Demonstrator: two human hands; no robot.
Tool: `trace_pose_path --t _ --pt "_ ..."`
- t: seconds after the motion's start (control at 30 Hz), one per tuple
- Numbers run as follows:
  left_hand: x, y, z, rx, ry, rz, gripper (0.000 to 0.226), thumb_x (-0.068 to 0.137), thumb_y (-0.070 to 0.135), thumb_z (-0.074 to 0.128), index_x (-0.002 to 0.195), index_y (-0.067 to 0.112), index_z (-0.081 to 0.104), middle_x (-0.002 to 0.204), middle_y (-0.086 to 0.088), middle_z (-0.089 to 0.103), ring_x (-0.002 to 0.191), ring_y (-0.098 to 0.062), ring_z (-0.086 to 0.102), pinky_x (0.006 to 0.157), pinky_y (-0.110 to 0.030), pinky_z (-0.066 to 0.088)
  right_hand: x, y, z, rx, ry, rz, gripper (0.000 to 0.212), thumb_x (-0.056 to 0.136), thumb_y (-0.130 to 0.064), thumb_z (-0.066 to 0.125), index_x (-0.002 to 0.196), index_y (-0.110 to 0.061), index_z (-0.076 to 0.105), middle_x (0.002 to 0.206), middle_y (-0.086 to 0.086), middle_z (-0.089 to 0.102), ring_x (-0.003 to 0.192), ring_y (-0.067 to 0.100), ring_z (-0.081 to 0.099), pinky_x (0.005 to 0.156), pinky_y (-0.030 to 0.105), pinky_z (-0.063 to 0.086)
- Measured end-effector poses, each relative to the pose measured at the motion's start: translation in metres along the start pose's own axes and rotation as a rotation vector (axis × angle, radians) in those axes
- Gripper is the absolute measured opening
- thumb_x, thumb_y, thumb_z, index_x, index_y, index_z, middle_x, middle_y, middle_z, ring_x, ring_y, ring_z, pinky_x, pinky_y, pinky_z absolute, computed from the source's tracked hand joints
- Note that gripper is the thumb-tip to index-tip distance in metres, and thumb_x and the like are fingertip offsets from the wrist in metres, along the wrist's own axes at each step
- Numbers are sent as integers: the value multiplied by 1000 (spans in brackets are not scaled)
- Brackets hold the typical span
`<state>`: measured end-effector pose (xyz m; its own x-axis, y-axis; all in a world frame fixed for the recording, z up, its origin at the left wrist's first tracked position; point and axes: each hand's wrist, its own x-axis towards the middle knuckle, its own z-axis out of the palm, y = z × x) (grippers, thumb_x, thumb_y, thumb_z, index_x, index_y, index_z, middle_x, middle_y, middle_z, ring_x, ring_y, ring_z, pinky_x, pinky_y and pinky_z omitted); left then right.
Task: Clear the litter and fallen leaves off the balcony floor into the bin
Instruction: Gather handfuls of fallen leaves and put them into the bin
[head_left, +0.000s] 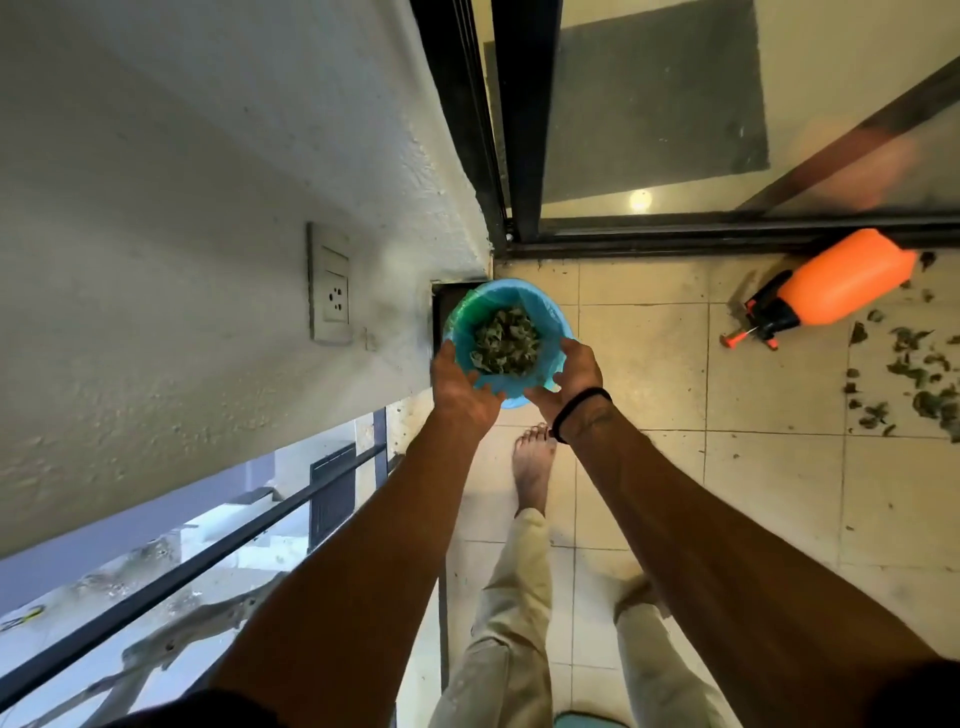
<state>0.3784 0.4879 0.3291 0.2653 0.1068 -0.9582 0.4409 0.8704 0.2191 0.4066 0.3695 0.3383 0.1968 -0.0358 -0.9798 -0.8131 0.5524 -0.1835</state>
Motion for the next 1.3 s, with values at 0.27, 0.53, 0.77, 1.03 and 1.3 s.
trace_pose_path --t 0.27,0.53,0.77,1.03,1.3 --pt "-33 -19 3 462 -39 -32 39 103 49 50 129 20 56 132 -14 62 124 -33 58 104 -46 46 -22 -19 -72 -59 -8 -21 34 100 -42 54 117 -13 60 129 11 56 111 29 58 98 46 53" --pt "-81 -122 57 969 -87 -25 29 105 42 44 112 21 63 110 -7 71 97 -22 64 78 -30 48 -54 -47 -215 67 9 -17 31 102 -42 55 100 -13 66 114 12 61 103 29 60 82 42 53" --pt "-116 -274 139 1239 -231 -68 32 104 47 46 108 22 66 107 -7 73 88 -20 66 79 -29 47 -83 -110 -377 204 97 -42 29 101 -40 58 95 -12 66 99 8 65 94 28 61 83 42 53" --pt "-167 -441 259 1359 -358 -110 27 103 36 52 119 16 62 114 -13 69 96 -26 62 77 -30 46 -100 -207 -543 275 211 -149 30 101 -32 58 116 -7 67 99 10 69 90 27 63 91 45 55" --pt "-146 -528 333 1318 -306 -112 24 105 31 49 114 13 61 106 -14 67 88 -25 63 82 -34 49 -66 -292 -611 118 267 -164 26 101 -27 60 114 -7 70 99 11 72 83 25 65 77 38 56"
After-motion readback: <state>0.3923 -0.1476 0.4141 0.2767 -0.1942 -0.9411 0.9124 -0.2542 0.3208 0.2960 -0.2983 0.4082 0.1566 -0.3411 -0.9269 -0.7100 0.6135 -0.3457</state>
